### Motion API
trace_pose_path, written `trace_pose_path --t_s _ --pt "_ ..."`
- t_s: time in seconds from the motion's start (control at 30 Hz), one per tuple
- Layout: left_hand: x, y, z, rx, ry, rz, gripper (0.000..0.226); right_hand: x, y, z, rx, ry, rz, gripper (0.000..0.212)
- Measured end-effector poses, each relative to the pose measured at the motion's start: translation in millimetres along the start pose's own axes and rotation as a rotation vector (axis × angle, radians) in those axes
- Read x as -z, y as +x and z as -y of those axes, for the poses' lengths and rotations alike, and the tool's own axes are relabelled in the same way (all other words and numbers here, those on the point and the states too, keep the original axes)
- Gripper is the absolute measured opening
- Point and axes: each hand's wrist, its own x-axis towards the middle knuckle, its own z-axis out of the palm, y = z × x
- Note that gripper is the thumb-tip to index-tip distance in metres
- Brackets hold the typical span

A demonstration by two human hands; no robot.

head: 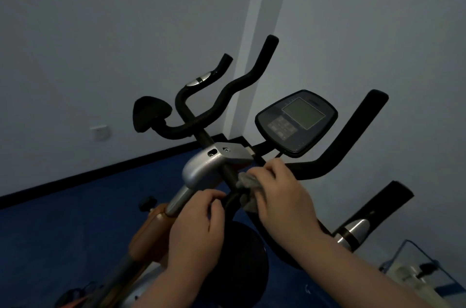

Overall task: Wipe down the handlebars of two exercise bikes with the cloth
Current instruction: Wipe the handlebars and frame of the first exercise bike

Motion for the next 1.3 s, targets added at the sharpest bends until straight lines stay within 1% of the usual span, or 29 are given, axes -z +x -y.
trace_pose_path --t_s 0.07,0.1,0.2,0.23,0.33,0.37,0.4,0.5,0.53,0.57,0.67,0.7,0.73,0.83,0.87,0.9,0.93,1.0,1.03,1.07,1.1,1.2,1.27,1.3 --pt "0.0 0.0 0.0 -0.014 0.001 0.002 0.020 15.2 10.9 -12.1 0.067 0.056 0.102 0.023" --pt "0.2 0.3 0.2 -0.016 -0.004 0.002 0.019 23.7 20.0 -19.8 0.101 0.042 0.138 0.024" --pt "-0.5 0.3 1.7 -0.007 -0.021 -0.001 0.019 34.2 45.7 -30.6 0.135 -0.047 0.130 0.027" --pt "-0.3 0.4 1.8 -0.004 -0.025 -0.002 0.019 30.4 52.4 -27.5 0.142 -0.050 0.180 0.026" --pt "-0.4 1.2 2.7 -0.011 -0.030 -0.007 0.021 12.0 74.3 -11.9 0.109 0.014 0.463 0.024" --pt "-0.7 1.3 2.8 -0.013 -0.032 -0.003 0.020 8.1 82.2 -8.0 0.090 0.042 0.508 0.024" --pt "-0.3 1.1 2.2 -0.011 -0.033 0.004 0.019 4.5 88.1 -6.0 0.076 0.063 0.505 0.024" --pt "0.5 0.6 2.8 0.001 -0.050 0.025 0.018 -4.4 91.0 -6.3 0.055 0.039 0.370 0.025" --pt "0.6 0.3 2.9 0.005 -0.059 0.030 0.017 -3.0 88.0 -7.3 0.059 0.033 0.364 0.025" --pt "0.9 0.5 2.6 0.005 -0.064 0.034 0.017 0.8 85.5 -8.7 0.070 0.038 0.402 0.023" --pt "1.5 1.9 2.3 0.000 -0.063 0.040 0.016 17.4 87.6 -10.2 0.110 0.069 0.627 0.020" --pt "1.1 2.4 2.8 -0.002 -0.060 0.041 0.017 18.0 90.0 -7.7 0.123 0.061 0.634 0.021" --pt "0.9 2.4 3.2 -0.004 -0.057 0.040 0.017 14.0 91.2 -3.7 0.129 0.051 0.585 0.022" --pt "0.9 1.9 4.0 -0.002 -0.060 0.035 0.018 -11.8 85.4 10.0 0.116 0.049 0.334 0.025" --pt "1.1 1.4 3.9 0.000 -0.066 0.035 0.018 -14.9 83.3 12.4 0.115 0.045 0.293 0.026" --pt "0.9 1.0 4.3 -0.001 -0.069 0.037 0.018 -12.5 82.9 11.8 0.110 0.037 0.289 0.026" --pt "0.8 0.7 4.4 -0.005 -0.071 0.044 0.017 -6.1 83.4 8.7 0.093 0.034 0.330 0.025" --pt "1.8 0.9 5.1 -0.018 -0.074 0.055 0.017 9.5 86.5 1.7 0.046 0.067 0.504 0.022" --pt "2.1 1.3 5.6 -0.020 -0.073 0.056 0.017 12.9 87.5 0.3 0.027 0.080 0.558 0.021" --pt "2.1 1.7 5.5 -0.017 -0.072 0.055 0.017 11.9 87.8 1.5 0.012 0.083 0.564 0.021" --pt "1.6 1.9 5.6 -0.014 -0.070 0.052 0.017 7.3 87.7 4.4 -0.008 0.088 0.523 0.021" --pt "0.4 1.0 5.7 -0.025 -0.066 0.042 0.017 -14.2 81.5 11.4 -0.008 0.075 0.296 0.023" --pt "0.4 0.9 6.0 -0.033 -0.078 0.046 0.017 -19.9 74.0 10.5 0.047 0.029 0.231 0.026" --pt "0.1 0.6 6.3 -0.035 -0.082 0.051 0.017 -17.7 70.2 8.2 0.070 0.020 0.243 0.027"
